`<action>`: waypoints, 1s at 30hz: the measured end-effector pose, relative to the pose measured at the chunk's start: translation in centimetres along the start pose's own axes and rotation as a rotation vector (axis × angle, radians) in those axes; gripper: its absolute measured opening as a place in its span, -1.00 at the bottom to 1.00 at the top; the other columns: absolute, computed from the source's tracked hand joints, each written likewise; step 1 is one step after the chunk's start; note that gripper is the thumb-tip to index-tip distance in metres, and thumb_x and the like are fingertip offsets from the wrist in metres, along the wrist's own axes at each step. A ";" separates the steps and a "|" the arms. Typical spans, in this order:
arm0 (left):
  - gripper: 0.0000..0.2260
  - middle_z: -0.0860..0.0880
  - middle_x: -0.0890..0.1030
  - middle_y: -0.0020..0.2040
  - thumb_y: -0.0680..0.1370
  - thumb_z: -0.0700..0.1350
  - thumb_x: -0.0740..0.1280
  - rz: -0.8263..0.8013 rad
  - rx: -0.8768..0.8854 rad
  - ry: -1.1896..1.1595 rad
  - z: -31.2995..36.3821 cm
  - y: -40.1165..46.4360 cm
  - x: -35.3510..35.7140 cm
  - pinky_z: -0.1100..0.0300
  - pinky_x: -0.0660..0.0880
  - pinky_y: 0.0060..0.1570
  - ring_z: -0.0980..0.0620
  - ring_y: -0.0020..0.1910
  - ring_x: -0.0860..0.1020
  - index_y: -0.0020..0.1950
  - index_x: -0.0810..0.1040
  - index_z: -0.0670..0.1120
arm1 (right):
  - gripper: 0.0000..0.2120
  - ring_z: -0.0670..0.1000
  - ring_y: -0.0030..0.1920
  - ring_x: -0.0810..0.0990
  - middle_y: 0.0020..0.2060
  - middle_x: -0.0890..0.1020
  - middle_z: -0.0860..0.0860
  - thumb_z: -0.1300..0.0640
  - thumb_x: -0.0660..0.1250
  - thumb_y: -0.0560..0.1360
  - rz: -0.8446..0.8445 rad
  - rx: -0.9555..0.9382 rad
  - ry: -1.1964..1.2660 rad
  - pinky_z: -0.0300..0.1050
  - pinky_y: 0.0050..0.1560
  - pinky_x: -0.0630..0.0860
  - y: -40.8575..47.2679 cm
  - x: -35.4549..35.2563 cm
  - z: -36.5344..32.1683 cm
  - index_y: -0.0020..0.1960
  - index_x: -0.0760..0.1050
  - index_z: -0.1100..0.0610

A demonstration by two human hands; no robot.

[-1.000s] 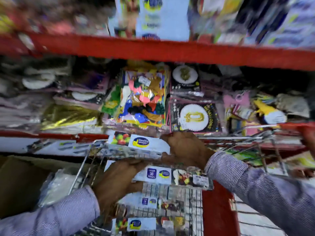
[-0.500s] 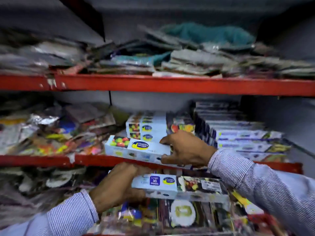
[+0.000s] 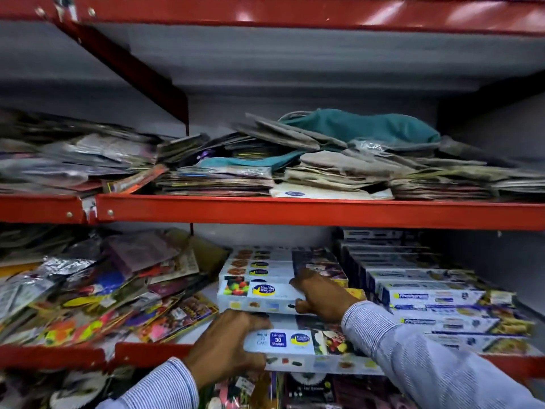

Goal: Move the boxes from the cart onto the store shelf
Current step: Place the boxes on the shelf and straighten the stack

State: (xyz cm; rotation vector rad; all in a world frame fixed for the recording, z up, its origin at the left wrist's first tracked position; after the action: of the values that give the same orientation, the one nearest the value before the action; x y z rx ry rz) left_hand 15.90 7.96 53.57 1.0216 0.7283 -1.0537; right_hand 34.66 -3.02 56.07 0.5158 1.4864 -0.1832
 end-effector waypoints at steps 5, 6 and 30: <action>-0.42 0.24 0.53 0.27 0.31 0.16 0.46 0.000 0.003 -0.026 -0.5 0.1 0.0 0.26 0.42 0.20 0.22 0.17 0.48 0.33 0.52 0.14 | -0.51 0.22 0.25 0.45 0.26 0.46 0.20 0.01 0.38 0.48 0.010 0.005 -0.021 0.06 0.24 0.45 2.0 2.3 0.0 0.34 0.39 0.15; -0.42 0.25 0.52 0.27 0.32 0.17 0.46 -0.006 -0.001 -0.028 -0.8 0.0 0.1 0.26 0.42 0.21 0.22 0.18 0.47 0.33 0.52 0.15 | -0.49 0.22 0.26 0.45 0.27 0.46 0.19 0.01 0.38 0.47 0.010 0.003 -0.024 0.05 0.26 0.44 2.2 2.6 0.0 0.35 0.38 0.16; -0.46 0.13 0.46 0.19 0.40 -0.04 0.53 0.070 -0.075 -0.072 -3.6 4.7 0.6 0.21 0.43 0.21 0.11 0.15 0.44 0.36 0.51 0.02 | -0.71 0.10 -0.34 0.58 -0.35 0.66 0.16 0.13 0.23 0.56 0.007 0.050 0.265 -0.21 -0.21 0.40 0.2 1.0 1.4 -0.25 0.59 0.24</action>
State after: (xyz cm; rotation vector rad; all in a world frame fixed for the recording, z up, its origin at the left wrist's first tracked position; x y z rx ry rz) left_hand 20.47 11.79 53.20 0.9335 0.6644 -0.9910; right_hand 36.07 -3.31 55.17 0.6033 1.7408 -0.1510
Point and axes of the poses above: each hand's wrist, its own y-axis towards the middle knuckle, its own x-axis out of the palm, z = x × y, the point moved 4 cm from there along y, towards the middle knuckle
